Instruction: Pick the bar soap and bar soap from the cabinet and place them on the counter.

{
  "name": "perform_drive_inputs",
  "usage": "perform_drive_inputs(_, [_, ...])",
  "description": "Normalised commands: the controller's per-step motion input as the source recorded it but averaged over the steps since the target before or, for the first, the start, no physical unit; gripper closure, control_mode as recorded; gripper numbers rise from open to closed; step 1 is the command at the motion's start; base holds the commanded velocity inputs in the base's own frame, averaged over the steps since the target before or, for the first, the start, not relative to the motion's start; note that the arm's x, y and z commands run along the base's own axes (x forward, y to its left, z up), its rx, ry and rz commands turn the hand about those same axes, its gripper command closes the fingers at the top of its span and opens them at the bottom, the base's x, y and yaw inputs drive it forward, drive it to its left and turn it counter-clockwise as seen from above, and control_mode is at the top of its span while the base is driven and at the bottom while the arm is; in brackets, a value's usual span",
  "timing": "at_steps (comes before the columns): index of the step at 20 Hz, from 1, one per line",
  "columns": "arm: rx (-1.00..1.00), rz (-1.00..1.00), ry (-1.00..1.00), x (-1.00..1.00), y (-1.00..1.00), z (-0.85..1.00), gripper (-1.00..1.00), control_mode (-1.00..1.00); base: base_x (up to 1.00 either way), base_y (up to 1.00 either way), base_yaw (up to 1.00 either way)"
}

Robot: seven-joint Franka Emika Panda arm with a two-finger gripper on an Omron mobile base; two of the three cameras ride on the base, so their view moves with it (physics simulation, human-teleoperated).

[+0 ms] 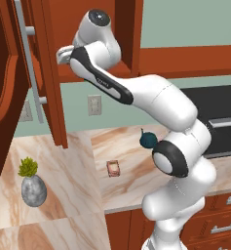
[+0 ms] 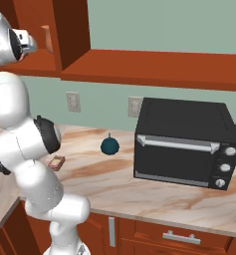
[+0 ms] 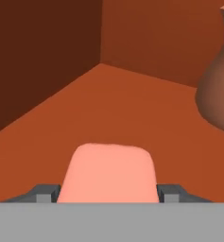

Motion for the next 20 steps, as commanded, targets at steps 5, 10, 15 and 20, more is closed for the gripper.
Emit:
perform_drive_inputs(5, [0.02, 0.00, -0.14, -0.71, -0.38, -0.27, 1.00, -1.00, 0.00, 0.00, 0.00])
perform_drive_inputs(10, [0.04, 0.00, -0.13, -0.78, -0.54, -0.22, 1.00, -1.00, 0.00, 0.00, 0.00])
perform_drive_inputs(15, [0.03, 0.00, -0.05, -0.76, -0.37, -0.06, 1.00, -1.00, 0.00, 0.00, 0.00])
perform_drive_inputs(20, [0.06, -0.01, 0.01, -0.71, -0.18, 0.00, 1.00, -1.00, 0.00, 0.00, 0.00])
